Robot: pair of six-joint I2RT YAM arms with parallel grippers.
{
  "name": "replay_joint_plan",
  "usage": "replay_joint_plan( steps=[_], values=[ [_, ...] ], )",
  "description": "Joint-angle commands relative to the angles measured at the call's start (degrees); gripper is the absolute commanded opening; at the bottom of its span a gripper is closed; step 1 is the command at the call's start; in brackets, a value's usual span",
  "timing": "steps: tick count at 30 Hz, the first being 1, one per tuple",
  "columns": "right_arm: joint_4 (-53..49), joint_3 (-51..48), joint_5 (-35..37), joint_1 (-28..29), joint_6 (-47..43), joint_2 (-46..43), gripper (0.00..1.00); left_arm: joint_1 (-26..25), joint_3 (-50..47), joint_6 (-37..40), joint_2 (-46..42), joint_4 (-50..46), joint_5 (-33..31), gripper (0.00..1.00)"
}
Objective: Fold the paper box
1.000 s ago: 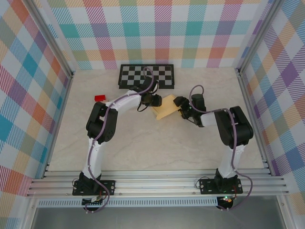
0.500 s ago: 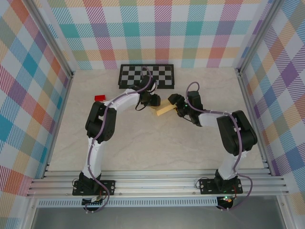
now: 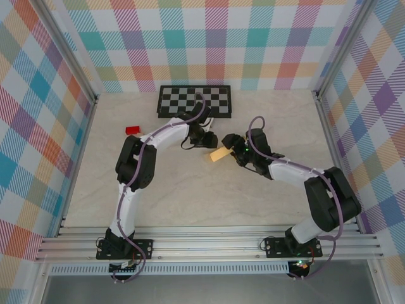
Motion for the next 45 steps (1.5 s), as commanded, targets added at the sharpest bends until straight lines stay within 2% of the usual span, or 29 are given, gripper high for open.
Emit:
replay_joint_plan(
  steps=[1,5,13,18,27,34,39,45],
  values=[
    [-3.6,0.0,2.1,1.1,1.4,-4.2,0.75,-1.2,3.3,1.9,1.6,-6.5,3.5,0.41],
    [-8.6,1.7,2.3,1.2,0.8,-4.9,0.76,-1.2,5.6,1.7,3.1,-8.5,3.5,0.41],
    [-10.1,-0.5,4.2,2.0,1.4,-6.7,0.76,-1.2,8.0,0.3,3.5,-9.2,2.8,0.41],
    [-3.3,-2.6,1.9,2.4,1.2,-6.5,0.75,-1.5,8.1,-1.1,3.4,-8.7,2.5,0.41],
    [6.3,-0.6,-1.1,3.7,-0.4,-4.5,0.72,-3.7,6.4,-3.6,3.1,-6.8,3.1,0.39],
    [7.3,0.6,1.1,8.0,1.0,-1.3,0.72,-4.6,8.7,-3.4,3.8,-7.9,2.9,0.39],
    [17.1,-3.7,4.4,12.4,2.2,0.3,0.72,-4.4,15.0,0.5,6.2,-13.0,1.4,0.4],
    [18.6,-4.5,8.4,15.2,0.5,-0.2,0.73,-3.8,21.2,5.3,10.2,-18.7,1.6,0.39]
  ],
)
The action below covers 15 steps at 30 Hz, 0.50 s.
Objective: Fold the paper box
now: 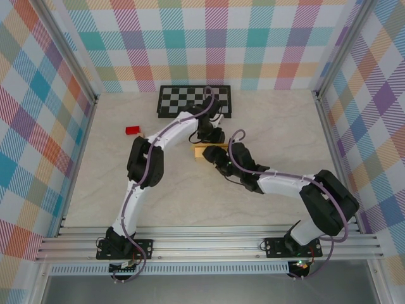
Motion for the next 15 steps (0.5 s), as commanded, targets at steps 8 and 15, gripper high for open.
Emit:
replay_joint_plan(
  steps=[8,15],
  values=[
    [-0.3,1.0,5.1,0.0,-3.2,-2.1,0.73,0.1,2.1,2.9,3.1,-6.3,2.5,0.4],
    [-2.4,1.4,6.6,-0.2,-6.2,-2.2,0.73,1.1,4.1,2.2,4.7,-7.5,2.6,0.4]
  ],
)
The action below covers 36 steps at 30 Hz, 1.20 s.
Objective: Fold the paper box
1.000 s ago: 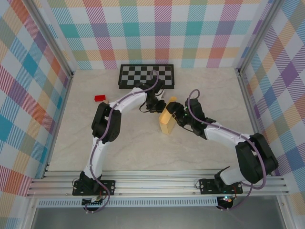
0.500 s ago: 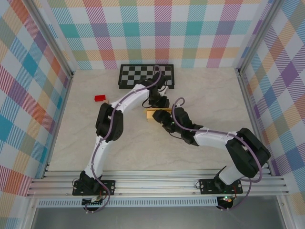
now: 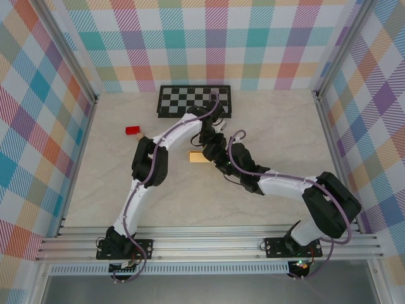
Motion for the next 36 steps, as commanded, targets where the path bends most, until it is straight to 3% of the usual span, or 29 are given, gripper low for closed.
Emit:
replay_joint_plan(
  steps=[1,8,15,18,24,28,32,36],
  values=[
    [-2.6,2.0,1.4,-0.3,-4.6,-1.2,0.73,0.8,1.7,0.2,1.2,-3.4,0.4,0.4],
    [-15.2,5.5,3.2,-0.3,-8.7,-5.8,0.74,1.1,2.1,-0.4,0.8,-2.8,-0.7,0.4],
    [-17.9,8.6,3.4,-0.7,-10.7,-4.7,0.74,2.3,5.9,-1.2,0.5,-4.1,-0.7,0.4],
    [-25.5,10.6,1.9,-0.6,-10.5,-6.7,0.73,2.4,4.7,-0.7,-0.5,-4.5,-1.0,0.39],
    [-40.9,6.1,1.4,0.4,-12.1,-18.1,0.73,1.5,-8.9,-2.4,-7.7,3.9,-2.4,0.39],
    [-49.7,8.2,2.0,-0.8,-23.1,-23.1,0.75,-0.3,-17.6,-3.9,-12.1,9.0,-4.5,0.37],
    [-51.7,13.2,-4.9,-5.4,-33.2,-18.6,0.76,-2.4,-23.9,-4.7,-14.1,12.3,-7.5,0.35],
    [-47.8,15.1,-8.7,-7.0,-36.3,-12.5,0.74,-2.9,-29.9,-6.7,-16.0,17.2,-9.1,0.3]
  ],
)
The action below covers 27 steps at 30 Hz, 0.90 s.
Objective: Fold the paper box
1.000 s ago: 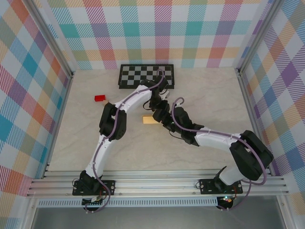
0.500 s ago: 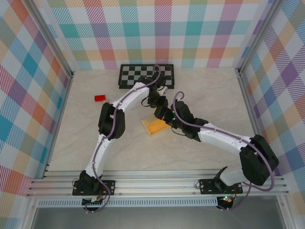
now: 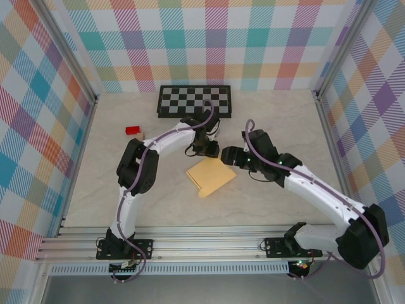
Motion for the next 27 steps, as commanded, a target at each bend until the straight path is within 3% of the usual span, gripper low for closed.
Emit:
replay_joint_plan(
  steps=[1,9,14,17,21,27],
  values=[
    [0.6,1.3,-3.2,-0.5,-7.1,4.8,0.74,-0.7,-4.6,-1.8,-1.4,3.7,-3.9,0.3],
    [0.4,1.8,0.2,-2.9,-22.0,12.3,0.7,-1.0,0.8,1.6,-6.0,0.7,-10.8,0.32],
    [1.0,1.6,-2.0,-5.8,-23.4,13.9,0.72,-0.8,0.6,-3.4,-13.5,-2.5,-15.3,0.46],
    [0.3,3.9,-5.0,-9.4,-24.3,16.1,0.73,-0.6,-8.9,-9.3,-21.1,-0.7,-16.1,0.5],
    [-3.3,9.3,-10.5,-12.9,-27.6,21.8,0.73,-1.7,-30.2,-21.9,-34.1,11.3,-10.1,0.49],
    [-4.7,13.7,-15.1,-13.2,-30.6,28.5,0.73,-7.1,-47.8,-35.3,-42.4,27.7,-10.1,0.59]
  ],
)
